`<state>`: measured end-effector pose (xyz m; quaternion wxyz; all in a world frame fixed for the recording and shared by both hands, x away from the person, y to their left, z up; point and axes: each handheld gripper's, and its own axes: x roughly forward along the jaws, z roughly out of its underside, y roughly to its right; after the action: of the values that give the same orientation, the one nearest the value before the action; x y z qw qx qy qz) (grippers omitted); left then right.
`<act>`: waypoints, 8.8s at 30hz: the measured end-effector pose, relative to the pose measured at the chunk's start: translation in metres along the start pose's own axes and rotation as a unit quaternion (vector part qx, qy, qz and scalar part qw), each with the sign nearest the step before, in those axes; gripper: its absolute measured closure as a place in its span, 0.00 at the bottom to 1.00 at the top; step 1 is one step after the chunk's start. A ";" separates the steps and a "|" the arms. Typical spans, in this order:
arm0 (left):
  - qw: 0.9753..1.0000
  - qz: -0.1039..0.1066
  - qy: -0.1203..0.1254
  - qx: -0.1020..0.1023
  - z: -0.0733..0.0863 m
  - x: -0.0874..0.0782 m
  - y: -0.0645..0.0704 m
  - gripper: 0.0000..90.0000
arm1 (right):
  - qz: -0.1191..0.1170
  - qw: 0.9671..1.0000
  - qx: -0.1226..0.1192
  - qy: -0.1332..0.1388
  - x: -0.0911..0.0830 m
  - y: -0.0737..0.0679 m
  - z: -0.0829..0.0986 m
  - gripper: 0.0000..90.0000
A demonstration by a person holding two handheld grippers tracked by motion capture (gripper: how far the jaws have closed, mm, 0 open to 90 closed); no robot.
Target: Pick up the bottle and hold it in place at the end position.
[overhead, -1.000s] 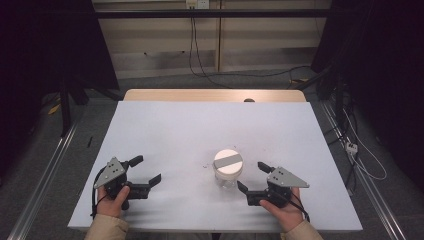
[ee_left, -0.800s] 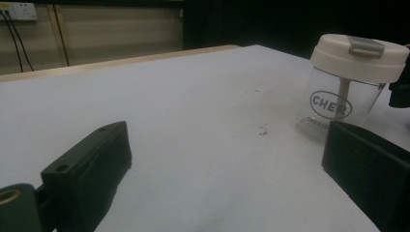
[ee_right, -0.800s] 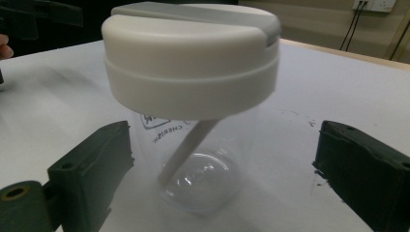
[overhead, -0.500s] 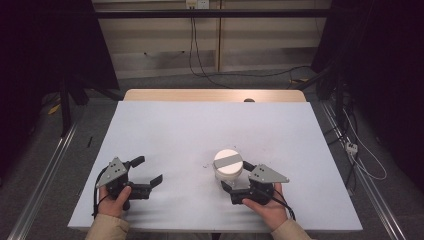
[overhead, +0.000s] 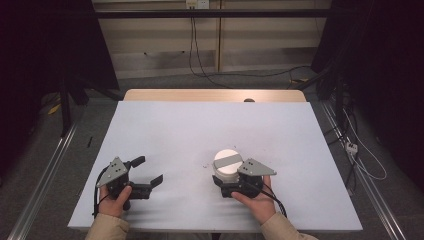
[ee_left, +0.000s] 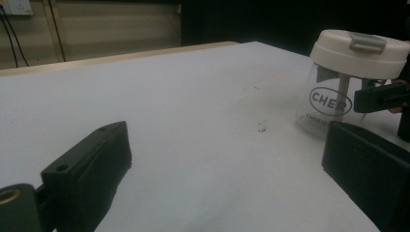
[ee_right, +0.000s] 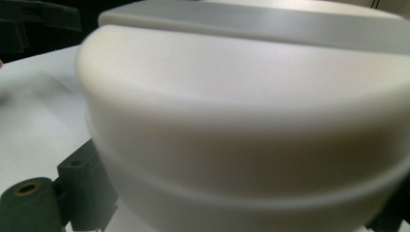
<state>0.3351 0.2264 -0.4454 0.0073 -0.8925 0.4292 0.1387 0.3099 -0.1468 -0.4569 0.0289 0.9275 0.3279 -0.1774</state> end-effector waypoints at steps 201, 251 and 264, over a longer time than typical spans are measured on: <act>1.000 0.017 0.002 0.000 0.000 0.004 0.000 0.04 | 0.000 1.000 -0.010 -0.007 0.104 0.076 -0.047 0.20; 1.000 0.019 -0.009 -0.015 0.001 0.022 -0.002 0.04 | 0.043 0.998 -0.007 -0.040 0.093 0.064 -0.034 0.14; 0.999 0.015 -0.021 -0.022 -0.008 0.035 -0.001 0.04 | 0.031 0.999 -0.012 -0.040 0.093 0.064 -0.034 0.21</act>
<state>0.3586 0.1989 -0.4465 -0.0051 -0.8829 0.4390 0.1667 0.4271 -0.1362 -0.4616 0.0583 0.9288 0.3000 -0.2098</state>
